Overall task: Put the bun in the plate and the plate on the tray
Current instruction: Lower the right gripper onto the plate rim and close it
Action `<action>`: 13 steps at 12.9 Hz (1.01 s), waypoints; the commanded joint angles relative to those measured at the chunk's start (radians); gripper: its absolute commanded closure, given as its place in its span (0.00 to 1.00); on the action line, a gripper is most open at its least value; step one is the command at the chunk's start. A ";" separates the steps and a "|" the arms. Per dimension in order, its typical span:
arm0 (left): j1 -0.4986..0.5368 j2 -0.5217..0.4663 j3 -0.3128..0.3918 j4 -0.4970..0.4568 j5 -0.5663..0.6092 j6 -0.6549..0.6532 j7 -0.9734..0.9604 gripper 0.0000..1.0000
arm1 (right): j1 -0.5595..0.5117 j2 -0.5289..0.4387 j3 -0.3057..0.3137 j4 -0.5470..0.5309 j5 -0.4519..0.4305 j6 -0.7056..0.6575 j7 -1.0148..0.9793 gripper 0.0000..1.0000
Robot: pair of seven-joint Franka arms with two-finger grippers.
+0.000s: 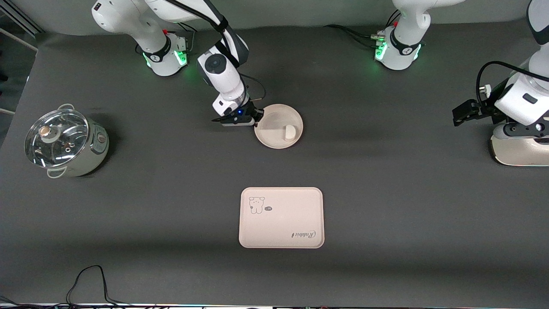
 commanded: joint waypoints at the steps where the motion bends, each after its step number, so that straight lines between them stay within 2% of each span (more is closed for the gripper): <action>1: -0.001 0.005 -0.002 0.017 -0.003 -0.013 0.013 0.00 | -0.003 -0.063 -0.002 -0.002 0.032 -0.034 -0.057 1.00; 3: -0.001 0.005 -0.002 0.017 -0.003 -0.014 0.013 0.00 | -0.006 -0.120 -0.003 -0.002 0.032 -0.071 -0.073 1.00; 6: -0.001 0.005 -0.002 0.017 -0.003 -0.014 0.014 0.00 | -0.037 -0.265 -0.007 -0.004 0.032 -0.197 -0.133 1.00; 8: -0.001 0.005 -0.002 0.017 -0.003 -0.014 0.014 0.00 | -0.060 -0.290 -0.008 0.005 0.034 -0.225 -0.157 1.00; 10: -0.001 0.005 -0.002 0.017 -0.003 -0.016 0.014 0.00 | -0.103 -0.208 -0.011 0.108 0.032 -0.226 -0.171 1.00; 13: 0.001 0.005 -0.002 0.017 -0.003 -0.016 0.014 0.00 | -0.186 0.013 -0.011 0.423 0.032 -0.296 -0.228 1.00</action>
